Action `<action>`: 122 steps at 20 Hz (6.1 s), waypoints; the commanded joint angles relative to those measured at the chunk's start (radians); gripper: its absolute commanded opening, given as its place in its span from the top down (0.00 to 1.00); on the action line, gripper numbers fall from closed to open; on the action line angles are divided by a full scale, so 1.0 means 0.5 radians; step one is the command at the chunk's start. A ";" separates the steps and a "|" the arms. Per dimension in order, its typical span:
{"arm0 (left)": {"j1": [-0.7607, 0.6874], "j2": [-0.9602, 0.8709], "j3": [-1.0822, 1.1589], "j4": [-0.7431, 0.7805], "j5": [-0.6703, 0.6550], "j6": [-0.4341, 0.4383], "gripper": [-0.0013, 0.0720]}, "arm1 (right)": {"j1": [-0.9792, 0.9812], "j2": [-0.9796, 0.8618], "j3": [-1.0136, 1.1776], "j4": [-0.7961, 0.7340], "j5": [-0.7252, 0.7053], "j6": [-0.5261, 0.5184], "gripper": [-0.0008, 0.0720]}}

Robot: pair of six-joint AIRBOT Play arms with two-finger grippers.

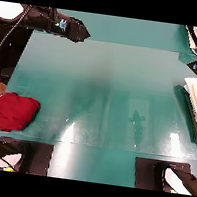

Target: Fold the shirts.

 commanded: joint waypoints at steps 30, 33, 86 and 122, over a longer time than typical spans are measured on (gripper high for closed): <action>0.819 0.902 -1.605 1.010 -0.972 -0.282 0.14 | 0.004 0.002 0.002 0.004 0.021 0.002 0.96; 0.819 0.901 -1.954 1.014 -0.796 -0.394 0.14 | 0.003 0.002 0.002 0.003 0.021 0.002 0.96; -0.935 -0.153 0.352 0.861 -0.248 -0.111 0.29 | -0.159 0.306 0.002 0.018 -0.192 0.003 0.96; 0.259 -0.072 -0.789 -0.168 -0.085 -0.154 0.94 | 0.150 -0.317 -0.838 0.278 0.153 -0.167 0.23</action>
